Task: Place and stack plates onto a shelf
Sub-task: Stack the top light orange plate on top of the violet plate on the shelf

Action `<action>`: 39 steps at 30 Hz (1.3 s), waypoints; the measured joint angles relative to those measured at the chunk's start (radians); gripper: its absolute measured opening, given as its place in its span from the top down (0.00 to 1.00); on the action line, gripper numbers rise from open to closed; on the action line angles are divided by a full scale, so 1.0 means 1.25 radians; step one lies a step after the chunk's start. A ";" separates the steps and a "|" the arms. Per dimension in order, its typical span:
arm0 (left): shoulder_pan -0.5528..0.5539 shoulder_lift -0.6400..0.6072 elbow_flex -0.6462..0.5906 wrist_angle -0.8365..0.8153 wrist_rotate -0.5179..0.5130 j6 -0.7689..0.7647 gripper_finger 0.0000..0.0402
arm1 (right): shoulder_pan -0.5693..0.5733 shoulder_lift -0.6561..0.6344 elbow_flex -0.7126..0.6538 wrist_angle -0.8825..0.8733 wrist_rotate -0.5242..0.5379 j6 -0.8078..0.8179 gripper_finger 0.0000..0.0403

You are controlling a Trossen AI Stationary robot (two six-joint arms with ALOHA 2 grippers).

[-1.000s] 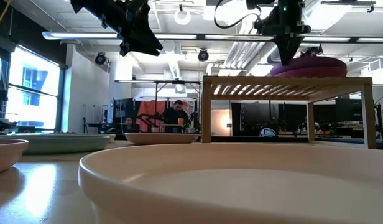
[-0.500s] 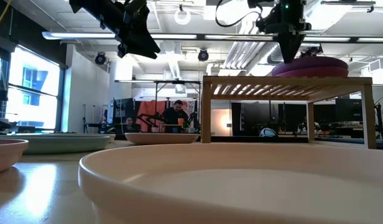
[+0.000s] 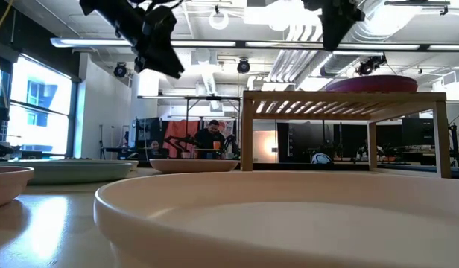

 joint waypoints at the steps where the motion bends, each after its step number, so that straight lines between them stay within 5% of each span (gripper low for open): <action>1: 0.000 0.000 0.000 -0.015 0.000 0.000 0.70 | 0.000 0.000 0.017 0.004 -0.005 -0.003 0.78; 18: -0.002 0.029 -0.022 -0.079 0.013 0.182 0.70 | 0.005 -0.001 0.170 0.045 -0.012 -0.041 0.78; 39: -0.059 0.307 -0.024 -0.015 0.014 0.337 0.70 | 0.008 -0.001 0.170 0.074 -0.018 -0.047 0.78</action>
